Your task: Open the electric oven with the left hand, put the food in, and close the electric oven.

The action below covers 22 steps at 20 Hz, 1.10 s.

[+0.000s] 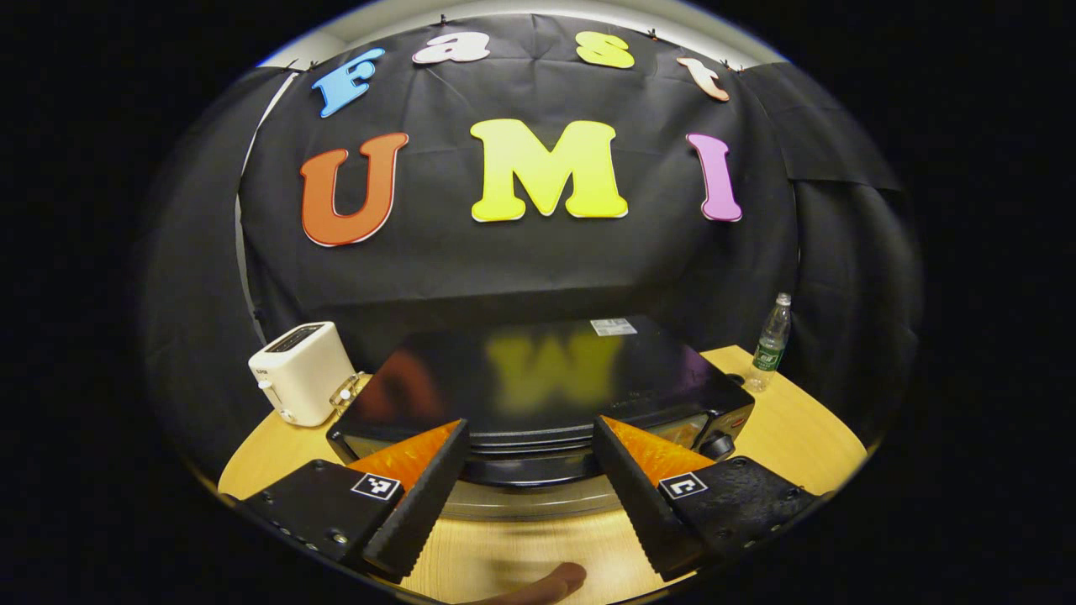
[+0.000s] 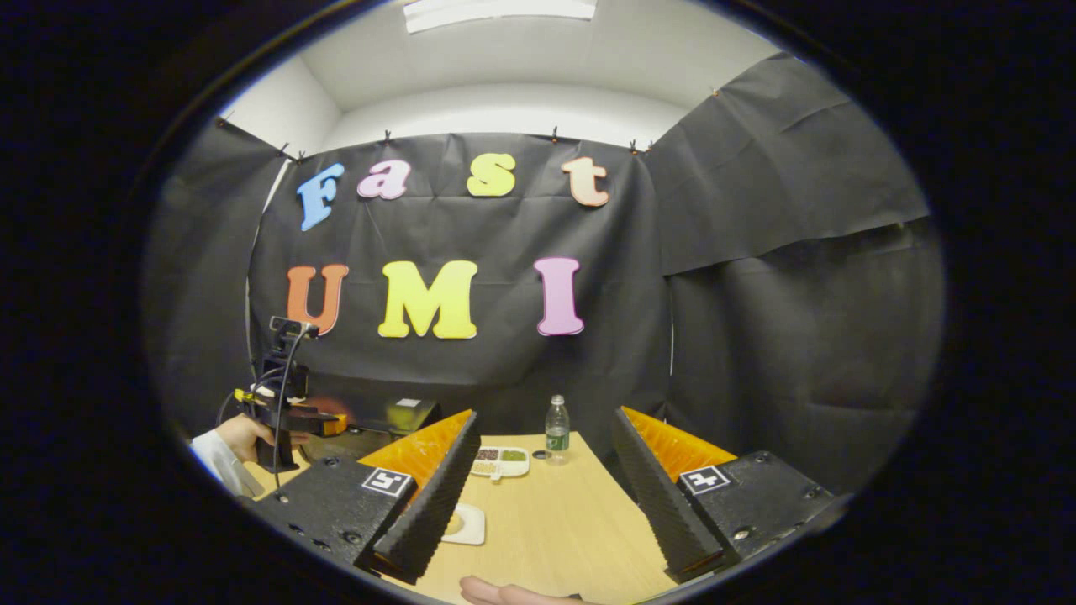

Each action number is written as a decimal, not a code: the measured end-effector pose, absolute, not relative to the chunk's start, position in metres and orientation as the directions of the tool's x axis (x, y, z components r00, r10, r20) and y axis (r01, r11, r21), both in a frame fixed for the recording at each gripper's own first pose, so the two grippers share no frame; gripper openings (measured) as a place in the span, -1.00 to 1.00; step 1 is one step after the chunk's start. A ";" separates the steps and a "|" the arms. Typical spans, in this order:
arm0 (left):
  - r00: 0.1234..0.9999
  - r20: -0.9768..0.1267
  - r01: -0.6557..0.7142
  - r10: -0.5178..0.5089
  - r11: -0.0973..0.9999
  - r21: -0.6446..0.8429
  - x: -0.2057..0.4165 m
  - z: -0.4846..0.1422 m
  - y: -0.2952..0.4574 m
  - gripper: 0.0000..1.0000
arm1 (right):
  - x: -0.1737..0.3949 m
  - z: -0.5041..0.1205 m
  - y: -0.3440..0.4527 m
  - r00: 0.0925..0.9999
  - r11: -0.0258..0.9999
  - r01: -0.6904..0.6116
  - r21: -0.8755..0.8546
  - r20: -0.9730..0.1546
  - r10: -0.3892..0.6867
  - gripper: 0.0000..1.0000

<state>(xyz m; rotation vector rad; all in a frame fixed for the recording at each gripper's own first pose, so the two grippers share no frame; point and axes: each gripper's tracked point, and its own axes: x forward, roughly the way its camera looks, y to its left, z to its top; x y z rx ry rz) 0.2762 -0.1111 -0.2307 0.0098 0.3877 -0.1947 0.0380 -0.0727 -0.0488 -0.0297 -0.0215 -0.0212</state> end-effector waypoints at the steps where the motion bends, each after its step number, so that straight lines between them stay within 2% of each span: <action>1: 0.910 -0.369 0.193 -0.190 0.981 -0.030 0.275 -0.229 -0.113 0.99 | 0.036 -0.046 -0.075 0.999 0.999 0.027 -0.027 0.036 -0.027 0.90; 2: 0.901 -0.392 0.189 -0.186 0.981 -0.031 0.273 -0.234 -0.113 0.77 | 0.034 -0.042 -0.077 0.998 0.999 0.033 -0.027 0.048 -0.032 0.90; 3: 0.903 -0.387 0.189 -0.184 0.982 -0.024 0.272 -0.231 -0.113 0.97 | 0.031 -0.042 -0.075 0.998 0.999 0.030 -0.024 0.052 -0.028 0.89; 6: 0.895 -0.407 0.195 -0.186 0.981 -0.019 0.263 -0.233 -0.112 0.98 | 0.022 -0.041 -0.057 0.998 0.999 -0.046 -0.003 0.041 0.047 0.90; 7: 0.894 -0.407 0.197 -0.186 0.980 -0.016 0.258 -0.233 -0.113 0.97 | 0.021 -0.040 -0.059 0.998 0.999 -0.050 -0.004 0.045 0.050 1.00; 8: 0.893 -0.410 0.198 -0.186 0.980 -0.016 0.253 -0.233 -0.112 0.98 | 0.018 -0.038 -0.060 0.998 0.999 -0.046 -0.009 0.052 0.046 0.89; 22: 0.902 -0.406 0.175 -0.149 0.984 0.028 0.161 -0.271 -0.106 0.96 | -0.022 -0.026 -0.052 0.996 1.000 -0.020 -0.019 0.084 0.021 0.89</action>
